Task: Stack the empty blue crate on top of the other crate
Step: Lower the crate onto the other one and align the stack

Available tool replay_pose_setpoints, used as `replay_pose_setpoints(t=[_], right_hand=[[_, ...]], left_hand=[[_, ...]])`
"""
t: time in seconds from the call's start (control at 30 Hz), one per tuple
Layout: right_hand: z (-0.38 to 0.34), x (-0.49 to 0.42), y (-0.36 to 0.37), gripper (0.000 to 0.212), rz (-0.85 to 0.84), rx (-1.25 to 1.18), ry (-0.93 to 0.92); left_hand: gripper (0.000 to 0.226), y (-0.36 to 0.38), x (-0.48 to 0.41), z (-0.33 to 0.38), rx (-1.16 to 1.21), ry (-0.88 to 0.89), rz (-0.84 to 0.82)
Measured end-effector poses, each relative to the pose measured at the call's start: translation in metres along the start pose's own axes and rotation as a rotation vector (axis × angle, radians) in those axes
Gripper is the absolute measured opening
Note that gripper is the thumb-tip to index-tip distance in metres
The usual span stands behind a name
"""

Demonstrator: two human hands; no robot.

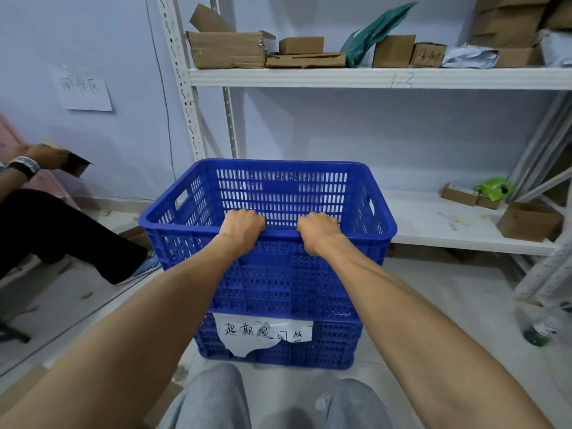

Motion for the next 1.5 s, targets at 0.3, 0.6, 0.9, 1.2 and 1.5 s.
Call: replay_pose_setpoints(t=[0.3, 0.6, 0.9, 1.2, 1.5], right_hand=[[0.004, 0.002, 0.0, 0.019, -0.003, 0.009, 0.015], [0.017, -0.003, 0.002, 0.019, -0.027, 0.031, 0.057], [0.021, -0.015, 0.003, 0.019, -0.067, 0.013, 0.093], [0.02, -0.012, 0.008, 0.02, -0.097, -0.083, 0.156], [0.021, -0.006, 0.013, 0.023, -0.108, -0.188, 0.24]], left_hand=[[0.006, 0.0, -0.003, 0.002, -0.017, 0.01, 0.008], [0.009, -0.002, -0.018, 0.01, -0.011, 0.018, 0.001], [0.014, 0.002, -0.037, 0.012, -0.013, 0.044, 0.009], [0.017, 0.019, -0.033, 0.013, 0.246, -0.015, -0.031], [0.014, 0.022, -0.026, 0.02, 0.332, -0.136, -0.023]])
Point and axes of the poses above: each hand's wrist, its own x-axis away from the middle knuckle, its own y-axis out of the palm, z = x × y, the point moved 3 cm from there along -x, towards the middle knuckle, and after that the axes turned 1 degree about y, right-handed, at the moved point
